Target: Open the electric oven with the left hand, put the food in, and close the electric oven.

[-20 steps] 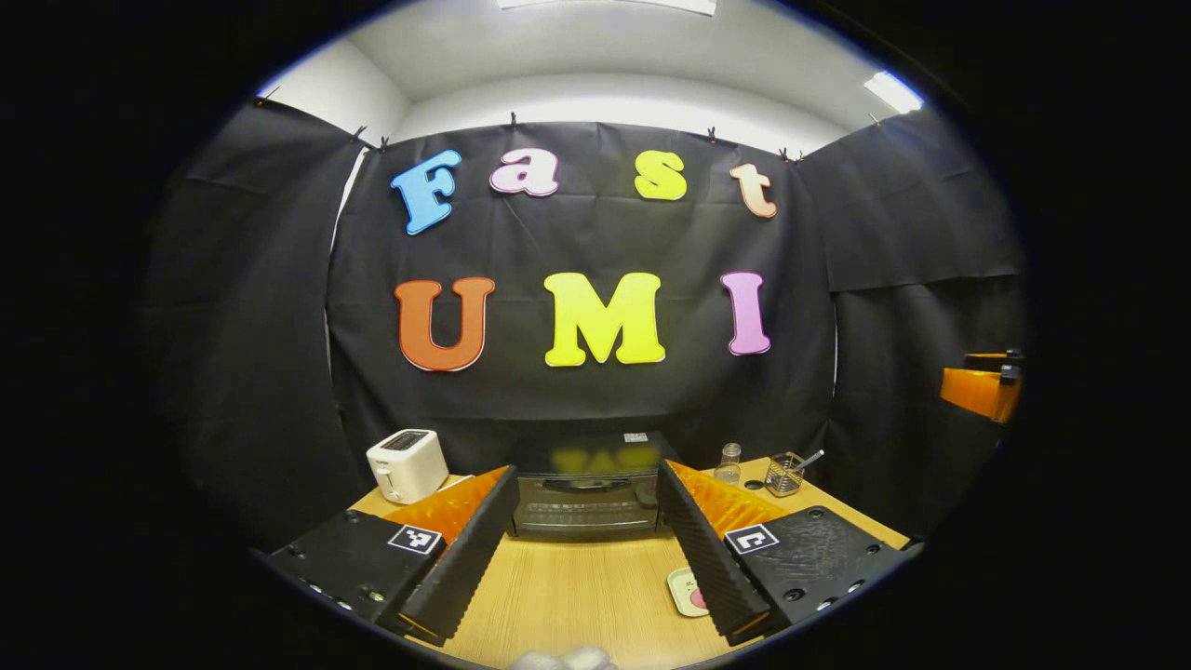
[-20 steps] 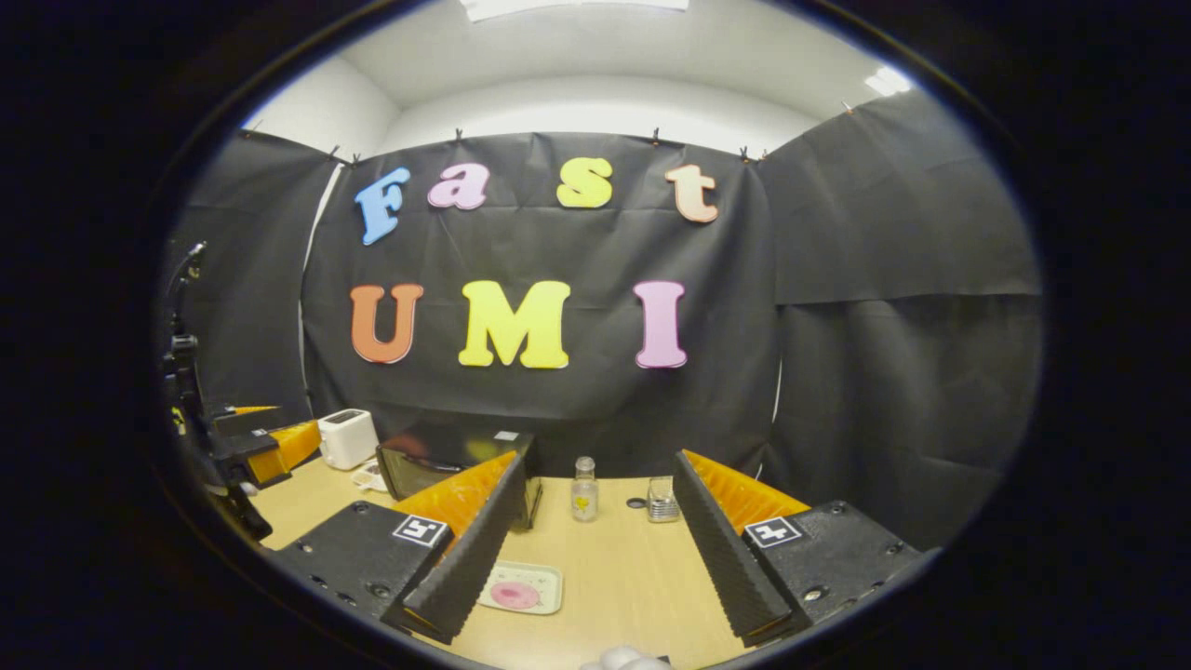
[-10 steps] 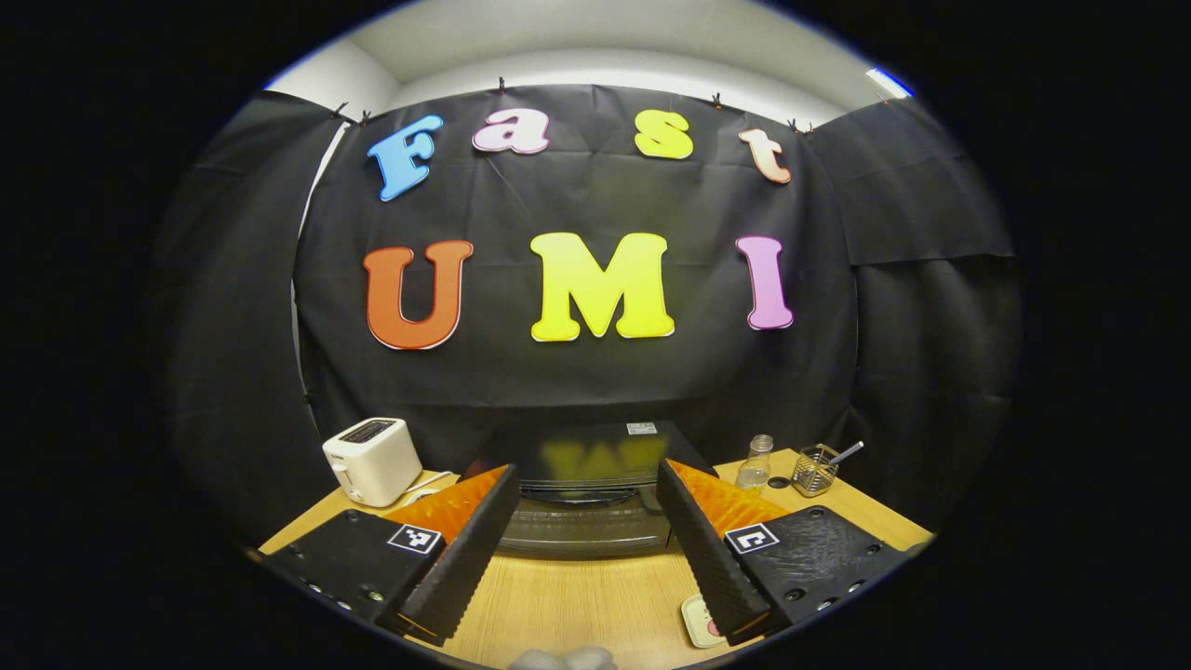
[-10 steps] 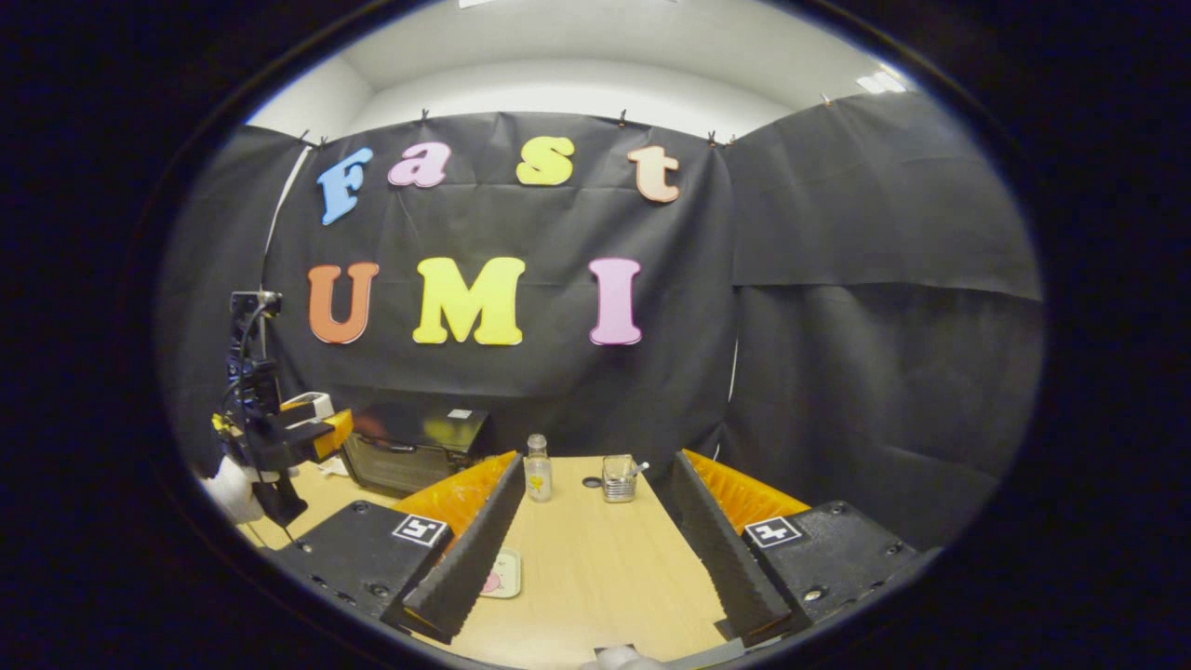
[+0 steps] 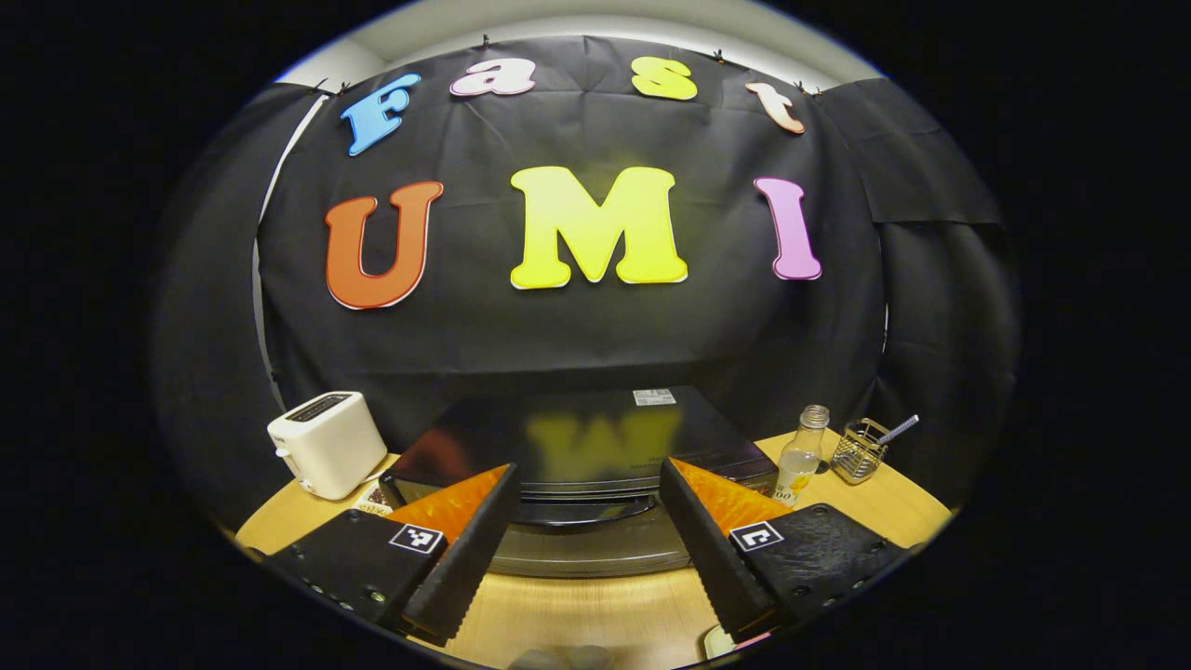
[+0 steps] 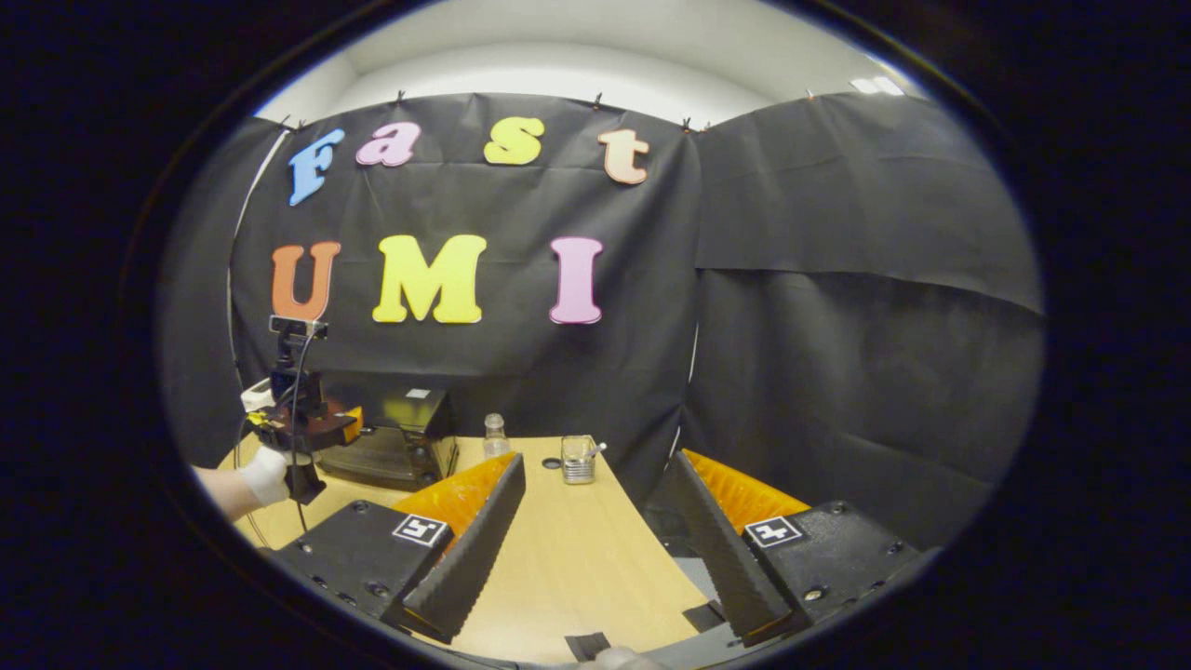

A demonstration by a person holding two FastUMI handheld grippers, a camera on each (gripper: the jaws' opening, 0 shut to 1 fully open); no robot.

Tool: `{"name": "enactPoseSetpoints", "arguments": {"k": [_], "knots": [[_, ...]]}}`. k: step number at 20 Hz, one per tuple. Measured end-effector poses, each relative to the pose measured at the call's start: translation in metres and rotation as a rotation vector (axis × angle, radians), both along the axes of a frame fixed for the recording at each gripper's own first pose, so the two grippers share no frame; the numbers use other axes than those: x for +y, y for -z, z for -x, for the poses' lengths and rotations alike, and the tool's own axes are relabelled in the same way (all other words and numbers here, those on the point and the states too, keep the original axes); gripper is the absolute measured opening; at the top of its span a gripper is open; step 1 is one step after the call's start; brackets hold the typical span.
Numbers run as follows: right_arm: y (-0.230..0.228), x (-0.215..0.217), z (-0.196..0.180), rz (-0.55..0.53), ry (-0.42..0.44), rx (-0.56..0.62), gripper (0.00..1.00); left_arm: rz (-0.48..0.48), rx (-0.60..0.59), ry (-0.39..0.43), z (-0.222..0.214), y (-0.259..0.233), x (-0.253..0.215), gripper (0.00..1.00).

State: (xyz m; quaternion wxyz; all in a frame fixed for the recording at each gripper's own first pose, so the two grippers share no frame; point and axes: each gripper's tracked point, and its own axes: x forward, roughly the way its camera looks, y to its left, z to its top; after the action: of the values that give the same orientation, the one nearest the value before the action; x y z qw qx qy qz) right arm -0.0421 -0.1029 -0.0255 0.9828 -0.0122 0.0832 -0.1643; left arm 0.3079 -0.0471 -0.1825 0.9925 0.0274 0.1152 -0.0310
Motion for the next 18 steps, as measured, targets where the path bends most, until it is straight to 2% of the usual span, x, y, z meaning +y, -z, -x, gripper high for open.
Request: {"name": "enactPoseSetpoints", "arguments": {"k": [4,8,18], "knots": [[0.005,-0.002,-0.002,-0.002,0.011,0.017,1.0,0.004,0.065,-0.044,-0.014,0.027,0.014,0.97],[0.007,-0.001,-0.011,-0.013,0.002,0.024,1.0,-0.017,0.051,-0.038,-0.015,0.028,0.018,0.98],[0.022,0.011,-0.013,-0.049,-0.043,0.05,1.0,-0.015,0.037,-0.011,0.037,0.041,0.02,0.98]]}}
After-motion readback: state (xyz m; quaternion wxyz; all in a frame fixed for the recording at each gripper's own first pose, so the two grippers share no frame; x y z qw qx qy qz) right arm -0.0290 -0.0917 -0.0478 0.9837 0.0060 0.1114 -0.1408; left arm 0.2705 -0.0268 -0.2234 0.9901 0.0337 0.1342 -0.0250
